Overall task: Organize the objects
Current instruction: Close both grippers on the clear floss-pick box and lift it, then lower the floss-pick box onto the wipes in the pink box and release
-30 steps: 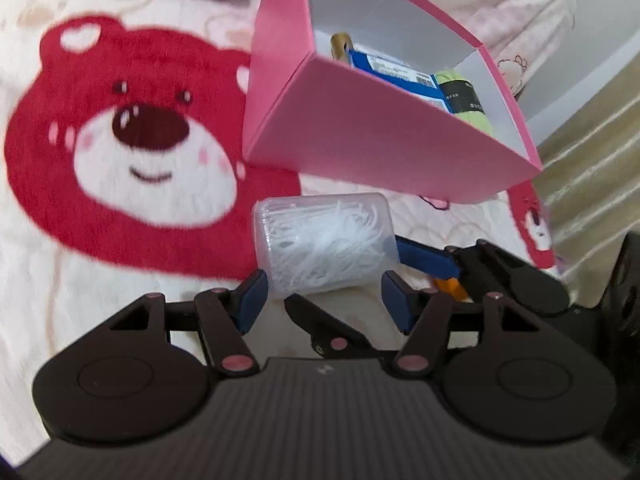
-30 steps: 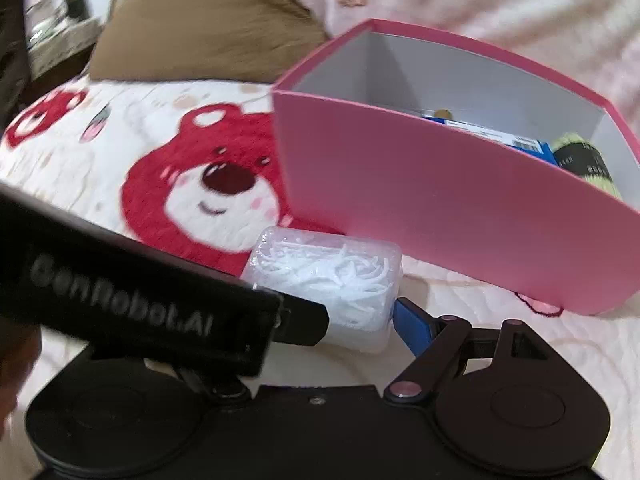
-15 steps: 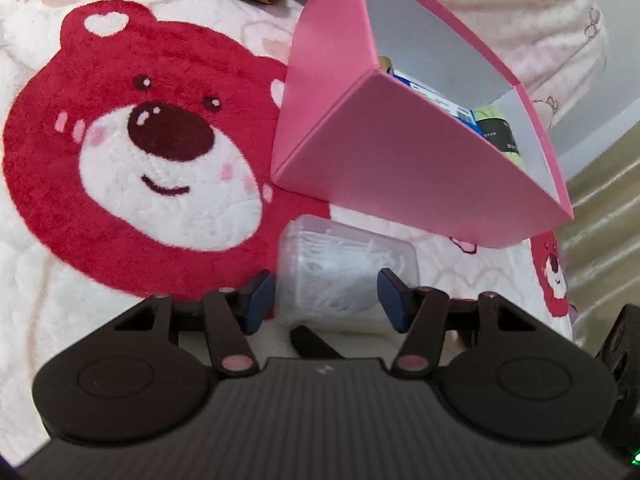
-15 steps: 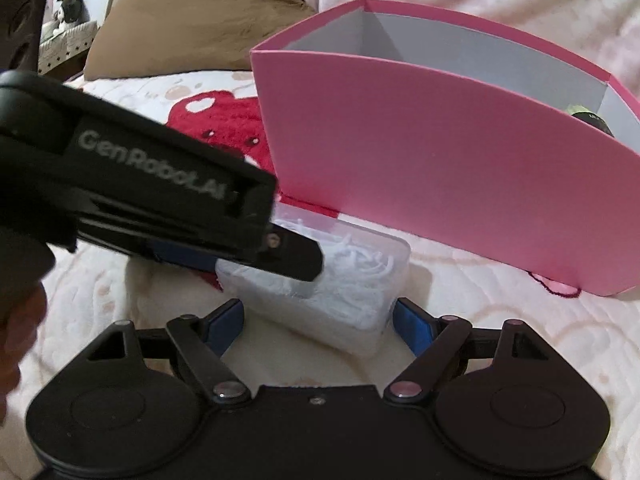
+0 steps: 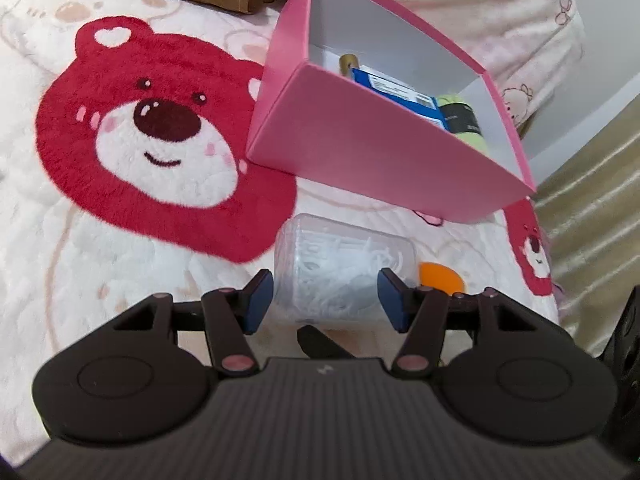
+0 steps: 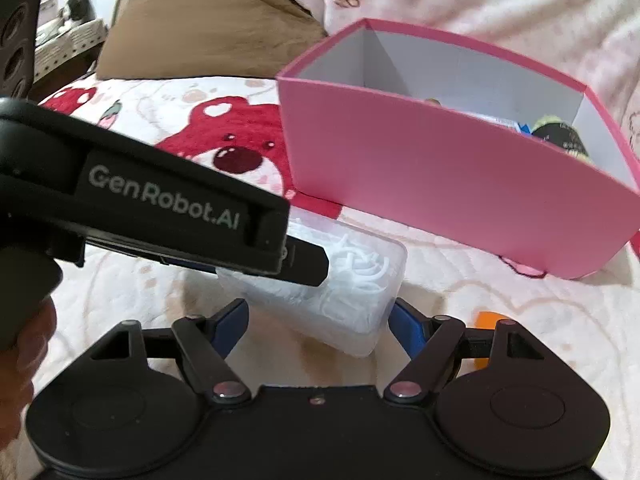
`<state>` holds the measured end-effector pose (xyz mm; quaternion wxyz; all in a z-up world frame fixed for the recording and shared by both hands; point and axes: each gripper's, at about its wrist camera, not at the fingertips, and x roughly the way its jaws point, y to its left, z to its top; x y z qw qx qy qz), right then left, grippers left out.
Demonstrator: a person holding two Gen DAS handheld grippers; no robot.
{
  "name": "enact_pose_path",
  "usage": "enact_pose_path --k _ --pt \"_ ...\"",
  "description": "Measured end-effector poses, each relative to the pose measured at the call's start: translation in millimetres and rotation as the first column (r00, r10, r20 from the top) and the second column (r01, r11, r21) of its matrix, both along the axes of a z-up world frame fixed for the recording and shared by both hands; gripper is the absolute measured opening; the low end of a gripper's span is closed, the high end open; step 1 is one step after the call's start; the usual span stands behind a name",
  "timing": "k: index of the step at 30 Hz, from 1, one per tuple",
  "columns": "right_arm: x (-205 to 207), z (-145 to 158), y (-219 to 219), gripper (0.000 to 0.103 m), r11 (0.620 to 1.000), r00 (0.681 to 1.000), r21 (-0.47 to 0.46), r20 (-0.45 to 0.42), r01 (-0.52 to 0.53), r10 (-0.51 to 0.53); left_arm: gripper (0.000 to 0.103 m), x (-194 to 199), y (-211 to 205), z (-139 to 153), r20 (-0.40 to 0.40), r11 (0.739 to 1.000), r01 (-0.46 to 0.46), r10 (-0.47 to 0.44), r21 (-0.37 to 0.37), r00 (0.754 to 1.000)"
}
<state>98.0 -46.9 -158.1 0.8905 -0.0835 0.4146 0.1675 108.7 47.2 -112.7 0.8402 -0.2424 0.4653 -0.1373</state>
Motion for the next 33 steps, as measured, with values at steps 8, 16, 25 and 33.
enact_pose_path --k 8,16,25,33 --pt "-27.8 61.1 -2.5 0.081 0.999 0.993 -0.039 0.12 -0.017 0.021 0.056 -19.8 2.8 65.0 0.07 1.0 -0.004 0.005 -0.018 0.998" --pt "-37.8 100.8 4.1 0.081 0.995 0.966 -0.092 0.251 -0.035 0.057 0.056 -19.9 -1.1 114.4 0.156 1.0 -0.017 0.02 -0.024 0.988" --pt "-3.1 127.9 -4.3 0.081 0.993 0.945 -0.12 0.322 -0.023 0.061 0.056 19.1 -5.2 148.0 0.195 1.0 -0.011 0.015 -0.02 0.981" --pt "30.0 129.9 -18.3 0.081 0.989 0.942 -0.134 0.321 -0.055 0.096 0.059 64.1 -14.8 145.6 0.19 1.0 -0.014 0.018 -0.025 0.982"
